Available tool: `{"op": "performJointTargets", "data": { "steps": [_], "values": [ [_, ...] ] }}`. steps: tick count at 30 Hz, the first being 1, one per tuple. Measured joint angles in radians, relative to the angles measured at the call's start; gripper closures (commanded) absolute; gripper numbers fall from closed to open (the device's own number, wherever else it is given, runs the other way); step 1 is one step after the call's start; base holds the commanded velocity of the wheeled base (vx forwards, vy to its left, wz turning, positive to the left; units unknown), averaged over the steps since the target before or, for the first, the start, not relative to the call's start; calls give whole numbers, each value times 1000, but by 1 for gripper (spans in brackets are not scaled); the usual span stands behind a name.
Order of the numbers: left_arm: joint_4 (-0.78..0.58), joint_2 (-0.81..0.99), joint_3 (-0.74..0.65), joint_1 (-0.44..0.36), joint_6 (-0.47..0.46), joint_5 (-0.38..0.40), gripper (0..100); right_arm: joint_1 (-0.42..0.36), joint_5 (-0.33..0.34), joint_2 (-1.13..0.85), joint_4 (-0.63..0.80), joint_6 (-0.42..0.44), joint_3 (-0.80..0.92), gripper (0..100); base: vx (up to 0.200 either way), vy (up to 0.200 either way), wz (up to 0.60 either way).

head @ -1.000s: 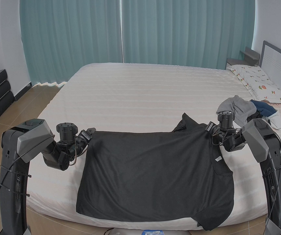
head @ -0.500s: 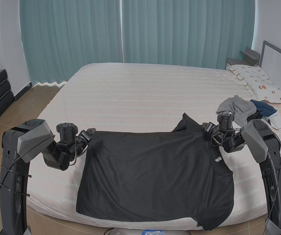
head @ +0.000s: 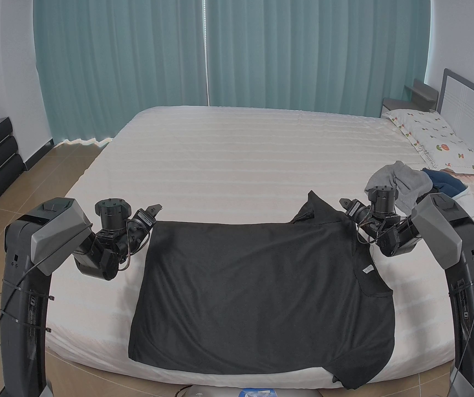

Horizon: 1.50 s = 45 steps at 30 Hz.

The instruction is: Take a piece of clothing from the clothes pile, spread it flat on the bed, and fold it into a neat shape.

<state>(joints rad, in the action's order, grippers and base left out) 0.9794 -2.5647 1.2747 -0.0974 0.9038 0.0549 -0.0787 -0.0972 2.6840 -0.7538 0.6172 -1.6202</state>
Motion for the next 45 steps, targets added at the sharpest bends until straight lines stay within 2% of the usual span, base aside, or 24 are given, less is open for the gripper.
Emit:
{"op": "performJointTargets", "data": {
  "steps": [10,22,29,33,39,45],
  "values": [
    [-87,-37,85,-3,-1,-28,0,-14,5,-100,-7,33,139,0,0,0,0],
    [-45,61,-103,-6,1,-21,0,29,103,-297,-41,30,536,0,0,0,0],
    [-42,138,-175,-29,0,-15,0,46,151,-426,-156,30,847,0,-114,0,0],
    [-34,194,-276,-42,-1,-13,0,47,181,-488,-229,31,992,0,-200,0,0],
    [-11,282,-497,-53,-1,-10,0,43,219,-537,-317,35,1115,0,-200,0,0],
    [131,348,-744,-58,-1,6,0,41,272,-544,-383,56,1191,0,-33,0,0]
  ]
}}
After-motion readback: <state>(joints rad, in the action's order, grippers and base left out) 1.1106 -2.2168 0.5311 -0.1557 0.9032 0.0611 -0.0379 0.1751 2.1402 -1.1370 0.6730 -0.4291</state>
